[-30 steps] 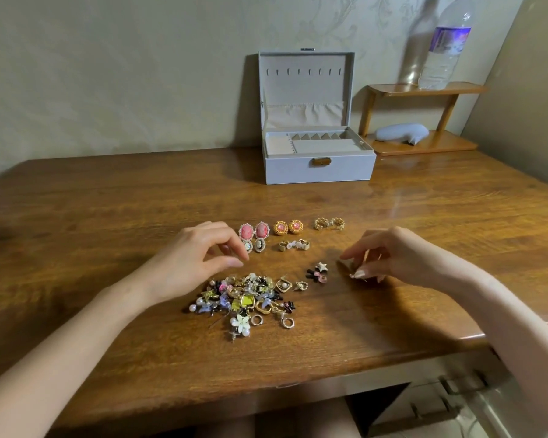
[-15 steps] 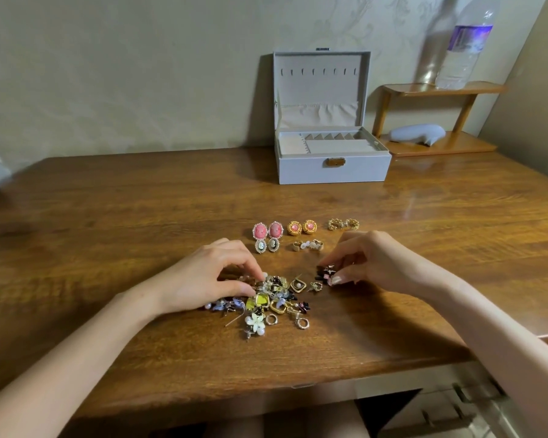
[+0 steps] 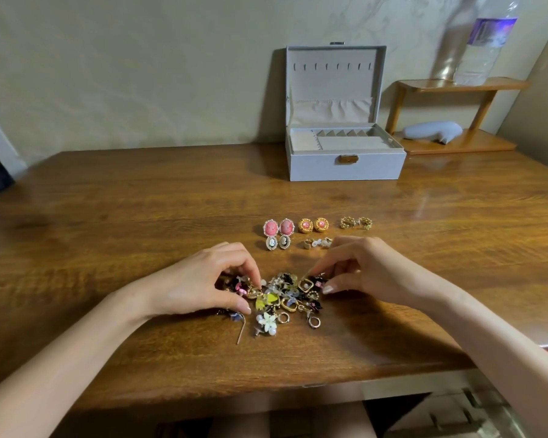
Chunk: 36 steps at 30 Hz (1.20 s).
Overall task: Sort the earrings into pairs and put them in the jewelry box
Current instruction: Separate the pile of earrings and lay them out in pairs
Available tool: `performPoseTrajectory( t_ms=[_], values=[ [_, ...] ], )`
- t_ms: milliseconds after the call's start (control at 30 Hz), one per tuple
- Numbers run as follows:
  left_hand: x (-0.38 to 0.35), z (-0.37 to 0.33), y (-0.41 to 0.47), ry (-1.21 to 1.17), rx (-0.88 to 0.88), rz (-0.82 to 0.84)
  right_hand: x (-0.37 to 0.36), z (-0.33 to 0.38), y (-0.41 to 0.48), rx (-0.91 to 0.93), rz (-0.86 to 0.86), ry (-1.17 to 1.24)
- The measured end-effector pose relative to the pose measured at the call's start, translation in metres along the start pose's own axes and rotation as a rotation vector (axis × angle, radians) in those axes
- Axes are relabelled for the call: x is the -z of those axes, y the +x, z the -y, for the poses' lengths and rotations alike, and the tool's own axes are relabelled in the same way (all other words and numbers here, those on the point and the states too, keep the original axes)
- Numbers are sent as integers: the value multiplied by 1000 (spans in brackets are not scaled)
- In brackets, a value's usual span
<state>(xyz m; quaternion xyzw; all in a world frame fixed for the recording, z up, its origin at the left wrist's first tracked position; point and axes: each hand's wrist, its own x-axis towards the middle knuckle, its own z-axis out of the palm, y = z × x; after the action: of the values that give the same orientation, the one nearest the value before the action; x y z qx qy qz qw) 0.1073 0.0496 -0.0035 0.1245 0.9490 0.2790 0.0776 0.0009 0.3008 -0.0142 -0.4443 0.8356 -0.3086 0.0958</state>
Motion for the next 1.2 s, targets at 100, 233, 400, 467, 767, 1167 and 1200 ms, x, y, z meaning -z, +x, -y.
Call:
performPoseTrajectory(
  t_ms=[100, 233, 400, 467, 767, 1167, 1200],
  values=[
    [1, 1, -4, -23, 36, 2, 0, -1, -1, -1, 4, 5],
    [-2, 3, -9, -54, 52, -28, 0, -1, -1, -3, -9, 9],
    [-4, 3, -11, -96, 12, -123, 0, 1, 0, -6, -20, 22],
    [-8, 3, -9, -18, -27, -161, 0, 2, 0, 1, -23, 15],
    [-11, 3, 0, 184, -201, -255, 1, 3, -2, 8, -20, 23],
    [4, 12, -8, -153, -66, -227, -2, 8, 4, 49, -151, 6],
    [5, 13, -9, -188, -57, -243, -3, 9, 6, 63, -164, 6]
  ],
)
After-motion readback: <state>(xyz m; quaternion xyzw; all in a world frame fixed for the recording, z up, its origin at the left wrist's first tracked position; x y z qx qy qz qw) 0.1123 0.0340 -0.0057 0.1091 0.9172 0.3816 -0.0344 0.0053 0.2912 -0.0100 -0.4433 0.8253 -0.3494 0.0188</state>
